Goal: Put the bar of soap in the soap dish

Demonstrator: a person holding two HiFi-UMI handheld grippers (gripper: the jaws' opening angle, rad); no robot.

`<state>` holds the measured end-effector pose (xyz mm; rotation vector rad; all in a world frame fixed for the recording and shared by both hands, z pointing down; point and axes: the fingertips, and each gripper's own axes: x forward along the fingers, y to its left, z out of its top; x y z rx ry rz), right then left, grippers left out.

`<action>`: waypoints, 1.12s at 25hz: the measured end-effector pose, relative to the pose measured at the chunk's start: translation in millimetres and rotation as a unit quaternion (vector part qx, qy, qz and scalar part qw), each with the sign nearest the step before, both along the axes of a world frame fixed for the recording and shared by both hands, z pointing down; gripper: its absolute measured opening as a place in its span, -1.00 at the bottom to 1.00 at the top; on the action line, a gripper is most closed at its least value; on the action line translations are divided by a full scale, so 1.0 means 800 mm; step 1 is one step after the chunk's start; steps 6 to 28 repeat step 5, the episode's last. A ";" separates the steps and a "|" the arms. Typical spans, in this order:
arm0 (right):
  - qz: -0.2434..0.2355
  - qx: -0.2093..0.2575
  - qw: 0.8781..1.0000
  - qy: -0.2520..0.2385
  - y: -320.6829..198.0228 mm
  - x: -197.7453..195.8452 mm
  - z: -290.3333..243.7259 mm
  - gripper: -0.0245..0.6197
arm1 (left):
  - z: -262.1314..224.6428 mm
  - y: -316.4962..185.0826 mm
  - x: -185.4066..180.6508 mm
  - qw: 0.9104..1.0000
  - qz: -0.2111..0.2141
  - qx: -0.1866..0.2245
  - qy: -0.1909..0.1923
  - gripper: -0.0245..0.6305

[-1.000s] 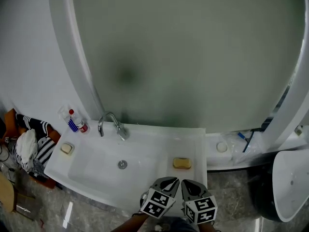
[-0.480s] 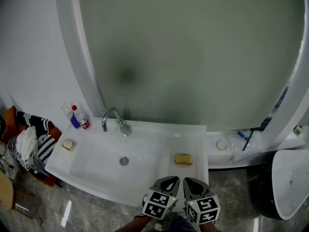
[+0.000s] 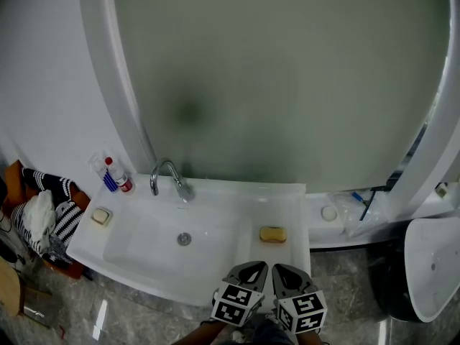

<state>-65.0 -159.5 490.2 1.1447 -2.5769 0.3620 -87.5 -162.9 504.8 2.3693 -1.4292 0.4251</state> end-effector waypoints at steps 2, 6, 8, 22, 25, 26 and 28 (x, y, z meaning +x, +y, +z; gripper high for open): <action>0.000 0.000 1.000 0.000 0.000 -0.001 0.001 -0.89 | 0.001 0.000 0.000 1.000 0.001 -0.001 0.000 -0.88; 0.000 -0.001 1.000 0.000 0.000 -0.001 0.002 -0.89 | 0.003 -0.001 -0.001 1.000 0.001 -0.002 0.001 -0.88; 0.000 -0.001 1.000 0.000 0.000 -0.001 0.002 -0.89 | 0.003 -0.001 -0.001 1.000 0.001 -0.002 0.001 -0.88; 0.000 -0.001 1.000 0.000 0.000 -0.001 0.002 -0.89 | 0.003 -0.001 -0.001 1.000 0.001 -0.002 0.001 -0.88; 0.000 -0.001 1.000 0.000 0.000 -0.001 0.002 -0.89 | 0.003 -0.001 -0.001 1.000 0.001 -0.002 0.001 -0.88; 0.000 -0.001 1.000 0.000 0.000 -0.001 0.002 -0.89 | 0.003 -0.001 -0.001 1.000 0.001 -0.002 0.001 -0.88; 0.000 -0.001 1.000 0.000 0.000 -0.001 0.002 -0.89 | 0.003 -0.001 -0.001 1.000 0.001 -0.002 0.001 -0.88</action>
